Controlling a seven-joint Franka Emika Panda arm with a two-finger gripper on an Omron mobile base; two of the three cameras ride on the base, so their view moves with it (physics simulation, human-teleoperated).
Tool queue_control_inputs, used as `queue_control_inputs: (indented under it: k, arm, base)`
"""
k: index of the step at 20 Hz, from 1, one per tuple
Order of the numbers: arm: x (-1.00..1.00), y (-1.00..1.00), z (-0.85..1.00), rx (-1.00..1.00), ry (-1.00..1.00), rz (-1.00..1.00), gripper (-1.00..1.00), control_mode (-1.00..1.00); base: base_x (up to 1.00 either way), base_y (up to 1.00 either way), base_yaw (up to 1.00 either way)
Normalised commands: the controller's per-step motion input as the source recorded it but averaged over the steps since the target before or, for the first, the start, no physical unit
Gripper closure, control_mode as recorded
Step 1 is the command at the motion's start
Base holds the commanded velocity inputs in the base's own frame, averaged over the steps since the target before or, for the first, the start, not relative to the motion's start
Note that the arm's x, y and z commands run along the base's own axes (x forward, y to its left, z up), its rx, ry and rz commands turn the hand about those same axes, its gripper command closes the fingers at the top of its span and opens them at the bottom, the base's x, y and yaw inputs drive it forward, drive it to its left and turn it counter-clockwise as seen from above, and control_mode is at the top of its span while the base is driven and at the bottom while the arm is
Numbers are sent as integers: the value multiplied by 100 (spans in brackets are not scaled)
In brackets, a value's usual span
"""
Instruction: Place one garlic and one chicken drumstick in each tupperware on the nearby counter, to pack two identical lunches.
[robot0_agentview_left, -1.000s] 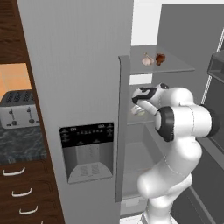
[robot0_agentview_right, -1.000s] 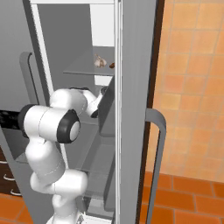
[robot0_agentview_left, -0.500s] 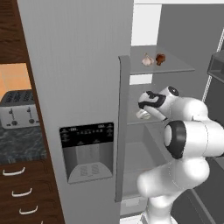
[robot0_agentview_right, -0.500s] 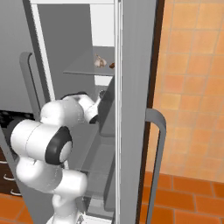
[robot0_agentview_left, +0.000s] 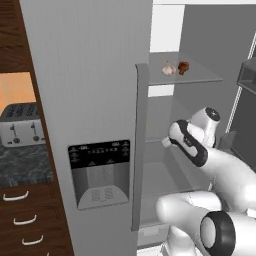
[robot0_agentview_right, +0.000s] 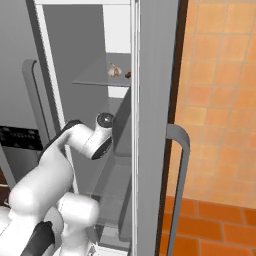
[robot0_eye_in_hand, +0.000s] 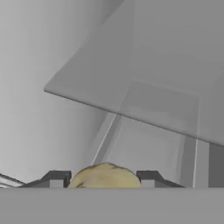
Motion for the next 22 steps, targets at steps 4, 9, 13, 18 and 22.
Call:
queue_control_inputs:
  k: [4, 9, 13, 18, 22]
  arm:
    - [-100, 0, 97, -1, 0, -3, 100, -100]
    - [-100, 0, 92, 0, 5, -9, 100, -100]
    - [-97, 0, 95, -2, 15, -9, 100, -100]
    - [-100, 0, 68, -4, 6, -6, 100, -100]
    - [-100, 4, 27, -6, 0, -3, 100, -100]
  base:
    - [0, 0, 0]
    - [0, 0, 0]
    - [0, 0, 0]
    - [0, 0, 0]
    - [0, 0, 0]
